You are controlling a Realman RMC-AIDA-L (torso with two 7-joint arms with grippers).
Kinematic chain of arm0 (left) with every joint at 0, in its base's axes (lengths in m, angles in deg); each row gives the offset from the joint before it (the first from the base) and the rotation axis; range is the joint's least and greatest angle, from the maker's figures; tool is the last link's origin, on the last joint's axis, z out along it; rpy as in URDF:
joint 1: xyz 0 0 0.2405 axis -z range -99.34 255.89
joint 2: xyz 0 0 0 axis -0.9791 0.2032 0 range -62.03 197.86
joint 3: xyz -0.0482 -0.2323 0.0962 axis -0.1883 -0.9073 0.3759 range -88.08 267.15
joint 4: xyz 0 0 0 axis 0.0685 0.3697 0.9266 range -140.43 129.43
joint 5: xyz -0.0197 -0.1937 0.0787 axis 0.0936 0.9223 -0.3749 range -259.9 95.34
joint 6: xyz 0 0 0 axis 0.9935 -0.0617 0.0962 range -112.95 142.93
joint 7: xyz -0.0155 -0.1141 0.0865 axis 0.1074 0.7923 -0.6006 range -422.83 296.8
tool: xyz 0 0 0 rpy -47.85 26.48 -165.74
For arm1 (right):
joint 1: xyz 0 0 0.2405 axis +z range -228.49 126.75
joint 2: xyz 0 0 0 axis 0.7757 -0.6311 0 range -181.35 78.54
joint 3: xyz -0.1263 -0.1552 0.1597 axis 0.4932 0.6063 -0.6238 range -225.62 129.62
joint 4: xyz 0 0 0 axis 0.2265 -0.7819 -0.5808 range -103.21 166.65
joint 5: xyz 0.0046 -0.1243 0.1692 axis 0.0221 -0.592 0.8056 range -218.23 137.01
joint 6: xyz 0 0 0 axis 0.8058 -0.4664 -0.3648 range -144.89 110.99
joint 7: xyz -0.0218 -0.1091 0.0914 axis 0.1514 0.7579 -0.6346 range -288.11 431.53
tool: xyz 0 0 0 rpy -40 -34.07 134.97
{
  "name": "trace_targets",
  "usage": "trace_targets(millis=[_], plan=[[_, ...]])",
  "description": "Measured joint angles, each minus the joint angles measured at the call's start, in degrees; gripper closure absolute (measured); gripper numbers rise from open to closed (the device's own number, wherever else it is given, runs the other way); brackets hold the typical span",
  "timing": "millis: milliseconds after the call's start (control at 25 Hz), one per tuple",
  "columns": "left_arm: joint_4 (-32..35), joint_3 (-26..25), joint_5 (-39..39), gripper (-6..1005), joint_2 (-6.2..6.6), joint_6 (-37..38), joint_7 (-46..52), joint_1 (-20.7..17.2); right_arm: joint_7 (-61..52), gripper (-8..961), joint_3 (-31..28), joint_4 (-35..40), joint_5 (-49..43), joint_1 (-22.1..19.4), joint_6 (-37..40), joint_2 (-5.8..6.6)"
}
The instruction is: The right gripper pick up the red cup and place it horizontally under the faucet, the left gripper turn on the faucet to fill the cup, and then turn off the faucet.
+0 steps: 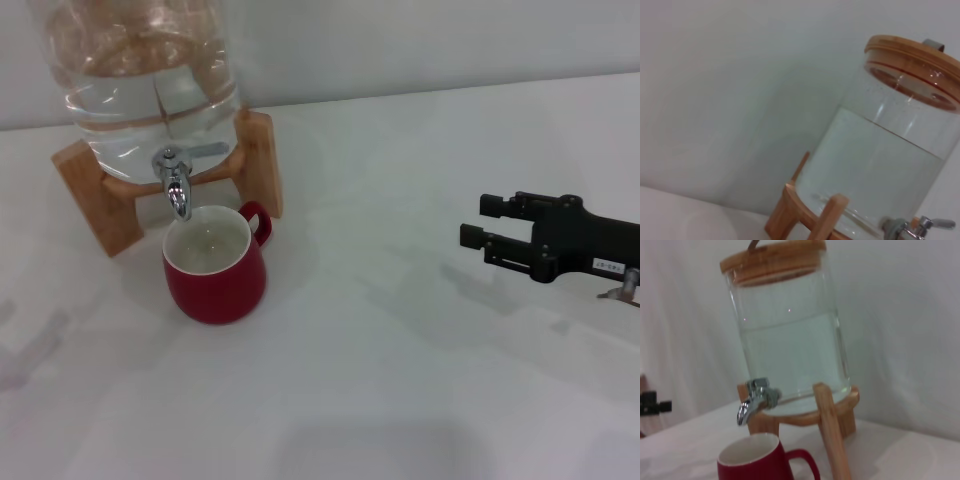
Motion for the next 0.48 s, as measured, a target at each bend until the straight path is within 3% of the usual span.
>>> trace_targets(millis=[480], plan=[[-0.75,-0.09,-1.62,124,0.08,-2.21,-0.23,-0.52,1.28,407,-3.13,0.13,0.97,-0.71,-4.63,0.0]])
